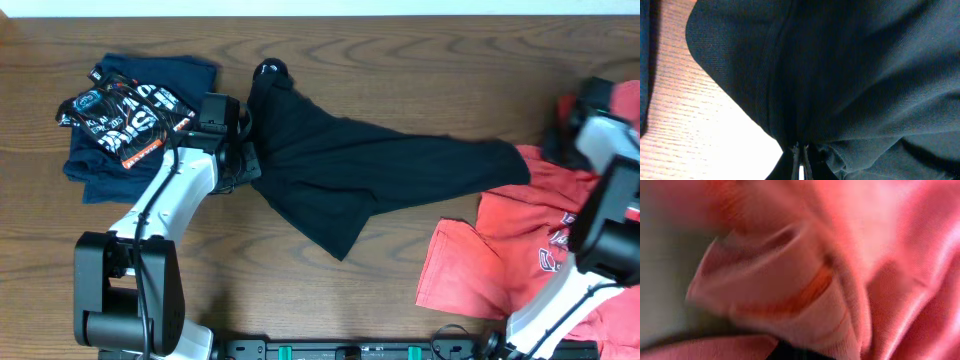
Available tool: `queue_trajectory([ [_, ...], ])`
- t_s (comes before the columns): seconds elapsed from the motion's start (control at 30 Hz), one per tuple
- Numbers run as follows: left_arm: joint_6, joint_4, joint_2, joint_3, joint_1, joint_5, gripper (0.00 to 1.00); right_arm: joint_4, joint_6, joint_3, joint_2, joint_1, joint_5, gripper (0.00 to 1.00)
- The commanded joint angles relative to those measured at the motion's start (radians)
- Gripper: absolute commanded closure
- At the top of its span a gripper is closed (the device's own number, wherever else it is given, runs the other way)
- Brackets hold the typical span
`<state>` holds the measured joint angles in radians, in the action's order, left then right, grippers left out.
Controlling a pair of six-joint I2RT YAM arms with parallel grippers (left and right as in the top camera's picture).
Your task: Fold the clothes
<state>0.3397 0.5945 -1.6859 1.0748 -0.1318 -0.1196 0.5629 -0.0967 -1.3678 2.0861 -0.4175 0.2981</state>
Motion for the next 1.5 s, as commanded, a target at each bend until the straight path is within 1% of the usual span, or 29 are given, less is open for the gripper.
queue_trajectory([
  [0.0, -0.006, 0.003, -0.001, 0.006, 0.002, 0.023, 0.94, 0.038, -0.017, 0.026, 0.028, -0.109, 0.062, 0.99],
  [0.07, -0.006, 0.003, -0.001, 0.006, 0.002, 0.023, 0.94, 0.051, -0.036, 0.025, 0.027, -0.163, 0.068, 0.99],
  [0.2, -0.006, 0.003, -0.001, 0.006, 0.002, 0.023, 0.94, 0.101, -0.131, 0.003, 0.017, -0.267, 0.072, 0.99],
  [0.3, -0.006, 0.003, -0.001, 0.006, 0.002, 0.023, 0.94, 0.154, -0.161, -0.048, -0.01, -0.312, 0.036, 0.99],
  [0.4, -0.006, 0.003, -0.001, 0.006, 0.002, 0.023, 0.94, 0.202, -0.156, -0.123, -0.057, -0.318, -0.09, 0.96],
  [0.5, -0.006, 0.003, -0.001, 0.006, 0.002, 0.023, 0.93, 0.245, -0.08, -0.193, -0.12, -0.292, -0.283, 0.92],
  [0.57, -0.006, 0.003, -0.001, 0.006, 0.002, 0.023, 0.93, 0.296, -0.021, -0.226, -0.17, -0.257, -0.398, 0.89],
  [0.67, -0.006, 0.003, -0.001, 0.006, 0.002, 0.023, 0.93, 0.4, 0.073, -0.239, -0.249, -0.18, -0.506, 0.88],
  [0.73, -0.006, 0.003, -0.001, 0.006, 0.002, 0.023, 0.93, 0.505, 0.119, -0.239, -0.288, -0.118, -0.52, 0.87],
  [0.87, -0.006, 0.003, -0.001, 0.006, 0.002, 0.023, 0.92, 0.763, 0.156, -0.238, -0.314, 0.014, -0.519, 0.86],
  [0.97, -0.006, 0.003, -0.001, 0.006, 0.002, 0.023, 0.91, 0.875, 0.157, -0.195, -0.313, 0.113, -0.507, 0.86],
  [1.13, -0.006, 0.003, -0.001, 0.006, 0.002, 0.023, 0.89, 0.888, 0.15, -0.045, -0.313, 0.245, -0.517, 0.85],
  [1.2, -0.006, 0.003, -0.001, 0.006, 0.002, 0.023, 0.89, 0.851, 0.122, 0.045, -0.313, 0.301, -0.517, 0.85],
  [1.33, -0.006, 0.003, -0.001, 0.006, 0.002, 0.023, 0.89, 0.769, 0.096, 0.179, -0.313, 0.382, -0.566, 0.85],
  [1.47, -0.006, 0.003, -0.001, 0.006, 0.002, 0.023, 0.89, 0.682, 0.035, 0.297, -0.313, 0.451, -0.588, 0.85],
])
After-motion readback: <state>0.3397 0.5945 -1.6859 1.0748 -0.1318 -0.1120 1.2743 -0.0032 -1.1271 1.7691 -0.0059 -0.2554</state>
